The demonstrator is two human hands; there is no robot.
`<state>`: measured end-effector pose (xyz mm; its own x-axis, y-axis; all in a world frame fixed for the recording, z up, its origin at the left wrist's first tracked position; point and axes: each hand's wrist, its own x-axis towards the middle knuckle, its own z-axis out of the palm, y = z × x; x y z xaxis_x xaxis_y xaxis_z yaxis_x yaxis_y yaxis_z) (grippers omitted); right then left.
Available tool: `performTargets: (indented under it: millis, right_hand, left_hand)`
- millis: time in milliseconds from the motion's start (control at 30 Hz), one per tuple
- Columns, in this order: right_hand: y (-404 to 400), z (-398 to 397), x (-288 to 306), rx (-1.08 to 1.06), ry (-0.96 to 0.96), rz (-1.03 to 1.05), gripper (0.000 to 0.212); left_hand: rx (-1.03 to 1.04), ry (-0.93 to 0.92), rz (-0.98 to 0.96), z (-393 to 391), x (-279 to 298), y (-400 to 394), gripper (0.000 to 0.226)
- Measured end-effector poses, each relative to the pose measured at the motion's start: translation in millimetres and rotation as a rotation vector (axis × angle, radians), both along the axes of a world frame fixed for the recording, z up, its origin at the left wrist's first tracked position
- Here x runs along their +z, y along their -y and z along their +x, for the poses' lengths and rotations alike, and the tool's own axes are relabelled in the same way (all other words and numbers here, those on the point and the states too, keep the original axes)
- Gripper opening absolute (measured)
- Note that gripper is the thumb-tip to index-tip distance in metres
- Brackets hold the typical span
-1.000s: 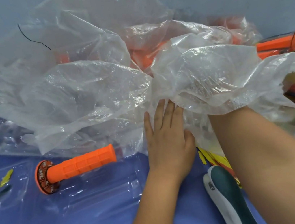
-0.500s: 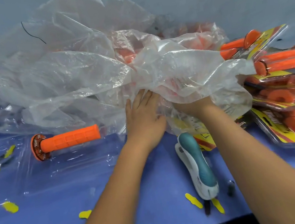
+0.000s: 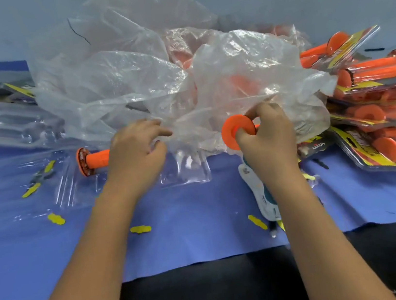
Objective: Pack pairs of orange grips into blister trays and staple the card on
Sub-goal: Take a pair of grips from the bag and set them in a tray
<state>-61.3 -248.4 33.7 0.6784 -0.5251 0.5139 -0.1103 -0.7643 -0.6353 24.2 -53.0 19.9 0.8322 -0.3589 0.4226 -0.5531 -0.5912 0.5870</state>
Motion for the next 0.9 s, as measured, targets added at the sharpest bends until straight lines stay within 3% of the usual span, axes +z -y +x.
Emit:
performTargets:
  millis: [100,200,300,433,633,800,900]
  right_hand:
    - [-37.8,-0.4,-6.9,-0.006,0.085,0.018,0.007]
    - [-75.4,9.1,-8.6,0.089,0.238,-0.009,0.008]
    - [-97.5,28.0,-7.7,0.203,0.318,0.026,0.009]
    - [-105.0,58.4,-12.1,0.222,0.281,0.131,0.009]
    - [-110.7,69.8,-28.6,0.203,0.449,0.039,0.014]
    - [-97.4,61.4,-47.8,0.241,0.527,0.011,0.020]
    - [-90.2,59.5,-45.4,0.273,0.556,0.101,0.018]
  left_hand:
    - [0.262,-0.168,0.462,12.4,-10.8,-47.7,0.052]
    - [0.224,-0.326,0.627,17.0,-26.2,-80.0,0.074]
    - [0.205,-0.286,0.569,22.9,-37.2,-73.8,0.072]
    - [0.234,-0.182,0.521,32.8,-56.9,-38.3,0.066]
    - [0.268,-0.156,0.476,54.3,-67.9,-15.0,0.063]
    - [0.273,-0.018,0.353,47.9,-72.6,-17.5,0.062]
    - [0.292,-0.011,0.251,44.8,-69.3,-20.9,0.060]
